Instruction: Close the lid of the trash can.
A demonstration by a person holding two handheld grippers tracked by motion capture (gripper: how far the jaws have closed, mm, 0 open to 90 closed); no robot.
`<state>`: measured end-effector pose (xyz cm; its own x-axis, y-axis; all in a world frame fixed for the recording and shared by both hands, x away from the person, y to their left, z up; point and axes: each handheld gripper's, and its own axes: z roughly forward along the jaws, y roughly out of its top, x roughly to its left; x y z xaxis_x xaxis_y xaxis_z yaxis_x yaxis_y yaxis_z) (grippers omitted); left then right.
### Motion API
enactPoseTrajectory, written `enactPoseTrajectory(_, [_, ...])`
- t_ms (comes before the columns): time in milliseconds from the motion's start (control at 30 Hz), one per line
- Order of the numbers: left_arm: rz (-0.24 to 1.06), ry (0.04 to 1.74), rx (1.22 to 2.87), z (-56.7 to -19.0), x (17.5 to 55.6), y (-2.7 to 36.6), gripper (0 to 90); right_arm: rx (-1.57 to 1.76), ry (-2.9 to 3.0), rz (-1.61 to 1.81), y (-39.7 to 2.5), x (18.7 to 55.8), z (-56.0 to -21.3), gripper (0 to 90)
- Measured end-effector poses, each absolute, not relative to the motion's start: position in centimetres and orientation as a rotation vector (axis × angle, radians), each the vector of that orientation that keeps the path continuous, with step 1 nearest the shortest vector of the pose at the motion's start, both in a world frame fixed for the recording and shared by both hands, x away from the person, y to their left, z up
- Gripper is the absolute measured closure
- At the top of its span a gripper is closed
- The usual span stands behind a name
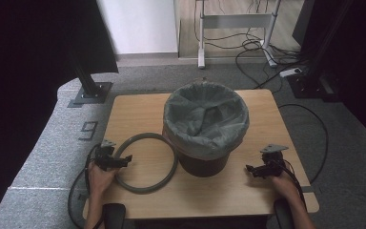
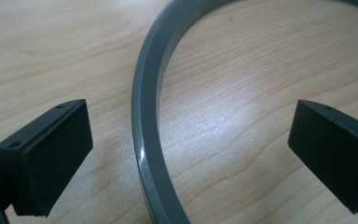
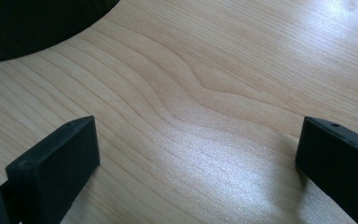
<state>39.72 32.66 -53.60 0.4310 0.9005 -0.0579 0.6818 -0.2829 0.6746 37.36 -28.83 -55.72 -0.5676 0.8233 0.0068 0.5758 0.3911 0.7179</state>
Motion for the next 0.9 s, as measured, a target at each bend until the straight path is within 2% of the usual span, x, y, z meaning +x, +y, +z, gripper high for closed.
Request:
enactPoseTrajectory(100, [0.417,1.352,2.065,-54.42,39.91,32.81,0.0,1.215,2.303,0.980,-28.83,37.35,-55.72,0.0])
enactPoseTrajectory(233, [0.480,1.340,2.098,-54.63,39.82,32.54,1.4,1.219,2.301,0.979,-28.81,37.32,-55.72,0.0])
enactPoseTrajectory(433, [0.482,1.337,2.096,-54.61,39.81,32.36,1.3,1.219,2.300,0.979,-28.81,37.29,-55.73,0.0])
enactPoseTrajectory(467, [0.488,1.308,2.085,-54.52,39.60,32.42,5.3,1.219,2.300,0.979,-28.81,37.29,-55.73,0.0])
enactPoseTrajectory(500, [0.496,1.295,2.074,-54.47,39.46,32.49,18.3,1.219,2.300,0.979,-28.81,37.29,-55.73,0.0])
enactPoseTrajectory(567, [0.507,1.304,2.053,-54.40,39.35,32.64,32.3,1.219,2.300,0.979,-28.81,37.29,-55.73,0.0])
enactPoseTrajectory(667, [0.530,1.339,2.023,-54.38,39.30,32.81,40.4,1.219,2.300,0.979,-28.81,37.29,-55.73,0.0])
enactPoseTrajectory(767, [0.551,1.382,1.987,-54.36,39.28,33.08,55.7,1.219,2.300,0.979,-28.81,37.29,-55.73,0.0])
enactPoseTrajectory(867, [0.559,1.432,1.968,-54.19,39.39,33.16,64.8,1.219,2.300,0.979,-28.81,37.29,-55.73,0.0])
enactPoseTrajectory(900, [0.556,1.438,1.969,-54.14,39.44,33.13,71.2,1.219,2.300,0.979,-28.81,37.29,-55.73,0.0])
